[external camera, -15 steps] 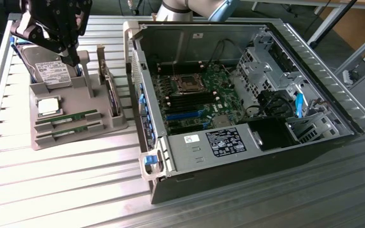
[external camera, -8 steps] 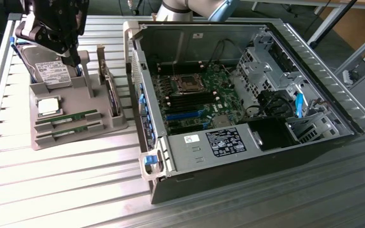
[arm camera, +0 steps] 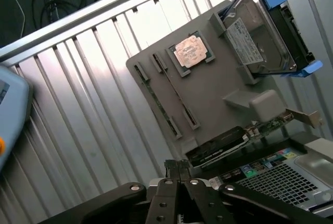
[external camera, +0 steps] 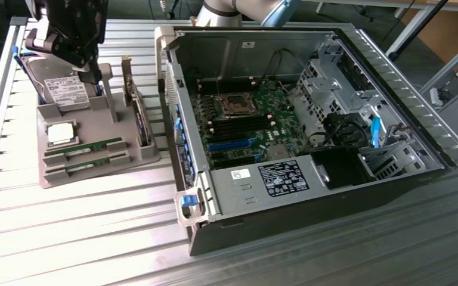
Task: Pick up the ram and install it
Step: 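Pick up the ram and move it above insertion slot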
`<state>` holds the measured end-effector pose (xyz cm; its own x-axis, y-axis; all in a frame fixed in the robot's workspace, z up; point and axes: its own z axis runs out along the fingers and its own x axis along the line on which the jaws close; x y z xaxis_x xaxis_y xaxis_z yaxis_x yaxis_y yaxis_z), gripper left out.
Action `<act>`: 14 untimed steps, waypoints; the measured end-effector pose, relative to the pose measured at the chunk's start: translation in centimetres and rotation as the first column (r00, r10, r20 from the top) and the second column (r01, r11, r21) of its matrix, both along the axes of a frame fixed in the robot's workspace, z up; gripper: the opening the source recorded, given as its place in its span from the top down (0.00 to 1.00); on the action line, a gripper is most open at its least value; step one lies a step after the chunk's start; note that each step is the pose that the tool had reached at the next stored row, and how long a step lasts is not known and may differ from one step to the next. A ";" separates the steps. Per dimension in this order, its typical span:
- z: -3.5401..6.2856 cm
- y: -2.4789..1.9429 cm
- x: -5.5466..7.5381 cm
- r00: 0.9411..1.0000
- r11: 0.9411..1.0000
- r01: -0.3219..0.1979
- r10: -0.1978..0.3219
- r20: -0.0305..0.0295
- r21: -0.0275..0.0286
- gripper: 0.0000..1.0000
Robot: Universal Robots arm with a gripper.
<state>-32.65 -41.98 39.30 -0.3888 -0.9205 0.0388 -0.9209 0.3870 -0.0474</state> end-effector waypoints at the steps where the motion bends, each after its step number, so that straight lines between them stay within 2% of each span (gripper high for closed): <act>1: 0.00 0.00 0.0 1.000 1.000 -0.015 0.015 0.000 -0.001 0.91; 6: 0.00 0.00 0.0 0.997 0.997 -0.072 0.072 0.000 -0.003 0.91; 14: 0.00 0.00 0.0 0.987 0.987 -0.159 0.159 -0.001 -0.008 0.91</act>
<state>-32.66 -41.98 39.30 -0.2373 -0.9703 0.0462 -0.9707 0.2350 -0.0498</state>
